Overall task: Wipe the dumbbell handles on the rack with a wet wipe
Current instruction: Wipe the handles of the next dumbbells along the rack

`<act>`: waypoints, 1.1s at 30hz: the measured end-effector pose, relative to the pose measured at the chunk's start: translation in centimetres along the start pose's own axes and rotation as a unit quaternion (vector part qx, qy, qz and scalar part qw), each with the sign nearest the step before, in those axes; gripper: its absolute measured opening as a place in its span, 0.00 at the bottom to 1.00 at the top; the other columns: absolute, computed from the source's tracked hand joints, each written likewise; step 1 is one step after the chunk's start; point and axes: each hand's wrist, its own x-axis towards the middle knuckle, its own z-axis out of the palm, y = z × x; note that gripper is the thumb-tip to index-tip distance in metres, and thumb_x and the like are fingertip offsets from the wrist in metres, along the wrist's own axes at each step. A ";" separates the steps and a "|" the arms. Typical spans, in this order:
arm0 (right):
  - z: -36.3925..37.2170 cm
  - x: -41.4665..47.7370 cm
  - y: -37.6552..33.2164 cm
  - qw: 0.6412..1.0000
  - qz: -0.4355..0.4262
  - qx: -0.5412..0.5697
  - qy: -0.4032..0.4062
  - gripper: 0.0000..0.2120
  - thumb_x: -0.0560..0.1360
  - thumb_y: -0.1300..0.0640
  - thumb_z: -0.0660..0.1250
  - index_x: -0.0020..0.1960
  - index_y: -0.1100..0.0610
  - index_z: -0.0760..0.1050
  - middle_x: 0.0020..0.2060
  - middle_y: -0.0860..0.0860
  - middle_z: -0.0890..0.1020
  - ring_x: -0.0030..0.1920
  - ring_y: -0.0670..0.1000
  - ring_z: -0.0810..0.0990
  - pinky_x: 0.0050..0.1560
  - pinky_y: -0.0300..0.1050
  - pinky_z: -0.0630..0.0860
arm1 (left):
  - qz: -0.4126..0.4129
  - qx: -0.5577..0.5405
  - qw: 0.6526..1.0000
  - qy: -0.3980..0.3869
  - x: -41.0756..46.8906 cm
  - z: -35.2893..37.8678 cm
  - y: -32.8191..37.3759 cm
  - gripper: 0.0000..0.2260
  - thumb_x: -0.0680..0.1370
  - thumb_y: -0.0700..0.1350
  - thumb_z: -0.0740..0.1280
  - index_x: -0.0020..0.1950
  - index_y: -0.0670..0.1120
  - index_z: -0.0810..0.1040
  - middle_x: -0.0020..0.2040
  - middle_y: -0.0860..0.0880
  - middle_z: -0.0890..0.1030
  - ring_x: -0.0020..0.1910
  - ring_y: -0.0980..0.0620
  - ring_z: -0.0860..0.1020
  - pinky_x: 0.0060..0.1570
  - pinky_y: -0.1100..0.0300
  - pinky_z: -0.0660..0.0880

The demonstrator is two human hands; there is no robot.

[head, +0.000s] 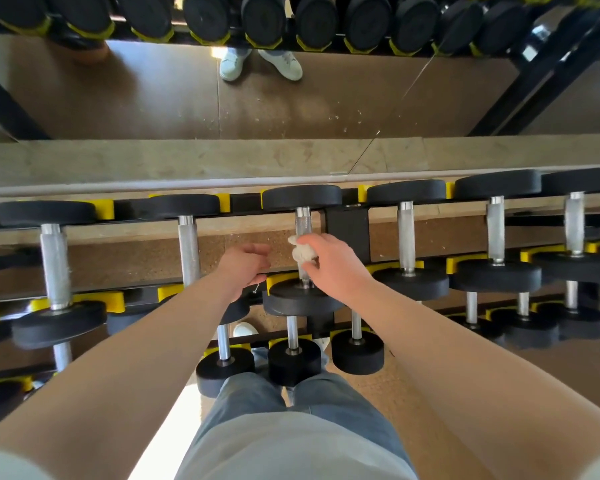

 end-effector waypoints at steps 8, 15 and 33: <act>-1.3 2.5 -0.7 0.989 0.023 0.035 0.144 0.12 0.81 0.54 0.68 0.64 0.54 0.78 0.58 0.48 0.76 0.51 0.45 0.76 0.48 0.31 0.69 | 0.017 0.001 1.000 -0.008 -0.1 -0.8 -0.8 0.10 0.79 0.40 0.72 0.60 0.49 0.82 0.55 0.50 0.85 0.53 0.53 0.85 0.49 0.58 0.83; 0.9 0.1 0.0 0.996 -0.043 -0.073 -0.017 0.08 0.79 0.58 0.69 0.59 0.54 0.80 0.58 0.49 0.77 0.55 0.47 0.78 0.61 0.45 0.78 | -0.009 -0.018 1.000 0.010 0.0 -0.6 -0.9 0.09 0.81 0.47 0.70 0.59 0.45 0.81 0.42 0.47 0.84 0.32 0.56 0.79 0.35 0.62 0.80; 0.4 1.6 -0.7 0.975 -0.072 -0.199 -0.074 0.11 0.82 0.54 0.65 0.62 0.51 0.79 0.55 0.49 0.80 0.52 0.50 0.80 0.53 0.46 0.81 | 0.010 0.003 1.000 -0.012 -0.5 -0.4 0.2 0.04 0.81 0.43 0.70 0.54 0.45 0.82 0.44 0.46 0.85 0.41 0.53 0.83 0.40 0.63 0.83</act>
